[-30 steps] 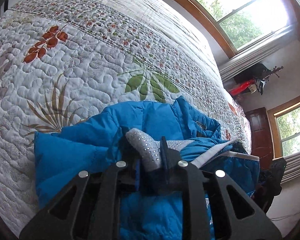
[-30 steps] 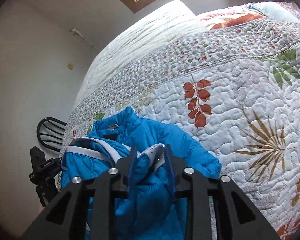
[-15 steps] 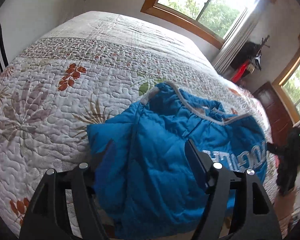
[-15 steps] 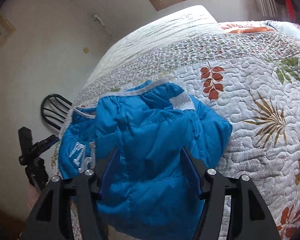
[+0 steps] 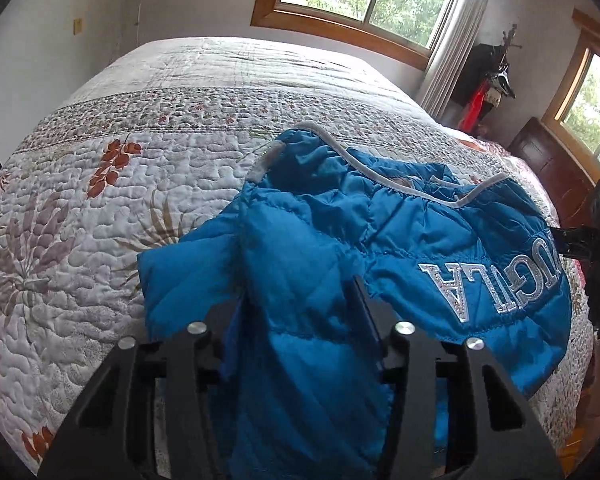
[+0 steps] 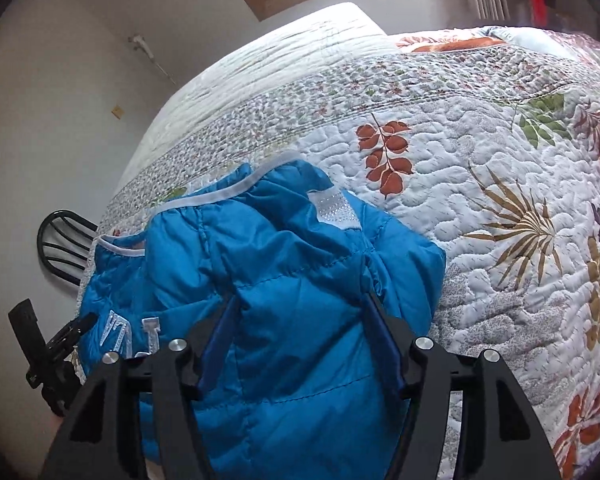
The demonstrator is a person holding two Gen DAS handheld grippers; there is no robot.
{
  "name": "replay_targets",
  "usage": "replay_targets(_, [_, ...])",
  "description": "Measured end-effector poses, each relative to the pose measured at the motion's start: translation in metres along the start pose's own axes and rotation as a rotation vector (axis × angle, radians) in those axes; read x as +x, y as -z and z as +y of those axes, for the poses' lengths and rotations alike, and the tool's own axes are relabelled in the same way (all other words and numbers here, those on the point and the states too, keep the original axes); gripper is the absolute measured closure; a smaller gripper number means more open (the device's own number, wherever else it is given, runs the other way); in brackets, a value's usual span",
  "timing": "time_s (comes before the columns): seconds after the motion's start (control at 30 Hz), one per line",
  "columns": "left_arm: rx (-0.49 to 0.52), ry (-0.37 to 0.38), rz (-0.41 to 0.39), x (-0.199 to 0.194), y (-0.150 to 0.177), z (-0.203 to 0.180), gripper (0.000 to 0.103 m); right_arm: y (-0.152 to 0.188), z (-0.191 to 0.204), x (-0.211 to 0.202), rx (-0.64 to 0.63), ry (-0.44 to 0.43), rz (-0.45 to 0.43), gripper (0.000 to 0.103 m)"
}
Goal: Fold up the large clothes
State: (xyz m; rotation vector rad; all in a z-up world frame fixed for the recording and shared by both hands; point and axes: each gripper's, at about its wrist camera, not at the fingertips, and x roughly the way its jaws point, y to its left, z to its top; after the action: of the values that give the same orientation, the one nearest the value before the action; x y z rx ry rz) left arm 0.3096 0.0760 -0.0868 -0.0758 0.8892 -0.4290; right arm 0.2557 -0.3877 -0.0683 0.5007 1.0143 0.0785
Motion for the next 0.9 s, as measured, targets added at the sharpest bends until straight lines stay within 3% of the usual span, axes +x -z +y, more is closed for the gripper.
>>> replay_targets(0.1, [-0.051, 0.064, -0.008, -0.002, -0.005, 0.008, 0.082, 0.004, 0.006, 0.007, -0.019, 0.048, 0.006, 0.045])
replay_targets(0.2, [-0.127, 0.119, -0.025, -0.003, -0.008, 0.019, 0.087, 0.009, 0.005, -0.003, 0.007, 0.070, -0.040, 0.047])
replay_targets(0.3, [-0.151, 0.135, -0.040, -0.001, -0.005, 0.021, 0.088, 0.015, 0.001, -0.018, 0.020, 0.030, -0.077, 0.046])
replay_targets(0.5, [-0.120, 0.161, -0.049, 0.000, -0.002, 0.025, 0.087, 0.011, -0.009, -0.020, 0.010, 0.051, -0.086, 0.039])
replay_targets(0.57, [-0.119, 0.158, -0.051, 0.001, 0.000, 0.027, 0.087, 0.004, -0.015, -0.011, 0.024, 0.080, -0.072, 0.031])
replay_targets(0.67, [-0.095, 0.134, -0.061, 0.000, 0.003, 0.026, 0.080, -0.001, -0.021, 0.006, 0.009, 0.050, -0.025, 0.031])
replay_targets(0.7, [-0.092, 0.128, -0.059, 0.000, 0.002, 0.026, 0.077, -0.003, -0.020, 0.011, -0.007, 0.063, -0.020, 0.033])
replay_targets(0.9, [-0.141, 0.147, -0.046, -0.001, -0.001, 0.033, 0.071, -0.006, -0.012, 0.007, -0.052, 0.115, -0.025, 0.068])
